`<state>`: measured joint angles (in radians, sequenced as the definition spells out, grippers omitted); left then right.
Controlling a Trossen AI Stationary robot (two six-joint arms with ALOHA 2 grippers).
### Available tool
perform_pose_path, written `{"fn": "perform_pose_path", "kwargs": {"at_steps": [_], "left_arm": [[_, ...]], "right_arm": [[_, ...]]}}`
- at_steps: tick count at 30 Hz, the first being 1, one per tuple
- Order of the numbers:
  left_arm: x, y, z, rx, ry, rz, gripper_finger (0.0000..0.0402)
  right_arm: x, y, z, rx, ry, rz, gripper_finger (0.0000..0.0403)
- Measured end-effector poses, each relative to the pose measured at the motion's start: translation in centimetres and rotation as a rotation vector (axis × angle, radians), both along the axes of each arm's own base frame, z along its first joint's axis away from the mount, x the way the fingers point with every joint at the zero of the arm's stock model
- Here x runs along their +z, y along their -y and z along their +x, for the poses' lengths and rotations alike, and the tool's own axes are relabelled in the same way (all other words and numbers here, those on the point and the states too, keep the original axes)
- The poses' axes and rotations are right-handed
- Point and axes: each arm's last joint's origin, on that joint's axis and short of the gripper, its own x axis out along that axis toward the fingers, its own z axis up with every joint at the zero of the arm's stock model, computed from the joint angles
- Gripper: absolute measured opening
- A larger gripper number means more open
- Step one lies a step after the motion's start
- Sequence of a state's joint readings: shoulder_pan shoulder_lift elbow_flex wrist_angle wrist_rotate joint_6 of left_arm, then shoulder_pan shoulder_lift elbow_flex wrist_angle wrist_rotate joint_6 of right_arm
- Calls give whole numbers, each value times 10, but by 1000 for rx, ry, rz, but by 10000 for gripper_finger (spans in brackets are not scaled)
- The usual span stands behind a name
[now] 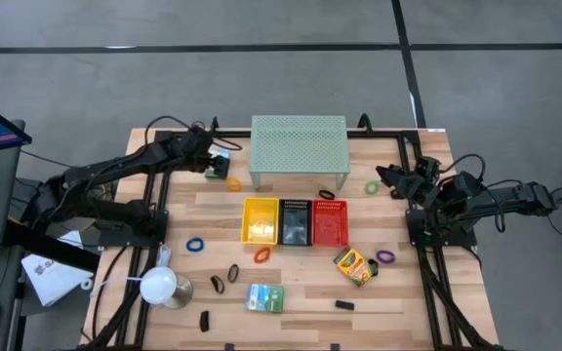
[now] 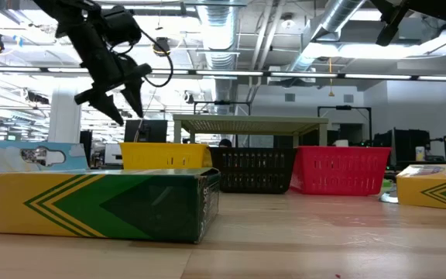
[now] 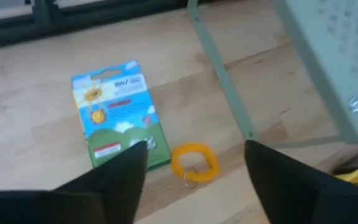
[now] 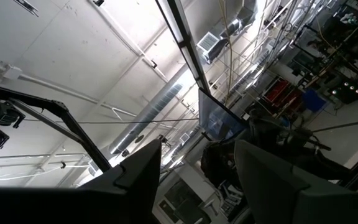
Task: Pick & Place Office Desk Supplies
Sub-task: Put the crayons box into the red bin
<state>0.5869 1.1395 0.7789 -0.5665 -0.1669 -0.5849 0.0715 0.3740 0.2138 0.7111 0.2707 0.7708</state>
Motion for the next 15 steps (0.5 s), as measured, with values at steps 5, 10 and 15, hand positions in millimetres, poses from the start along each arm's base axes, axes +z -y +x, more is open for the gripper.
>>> {"fn": "perform_pose_path", "kwargs": {"at_steps": [5,10,15], "left_arm": [[5,-6,10,-3,-47,-34,326],[14,-8,17,37,-14,-80,367],[28,-5,18,8,67,-64,386]], "right_arm": [[0,0,0,4,1,4,201],[0,0,0,11,2,2,201],[0,0,0,16,2,-1,201]]}}
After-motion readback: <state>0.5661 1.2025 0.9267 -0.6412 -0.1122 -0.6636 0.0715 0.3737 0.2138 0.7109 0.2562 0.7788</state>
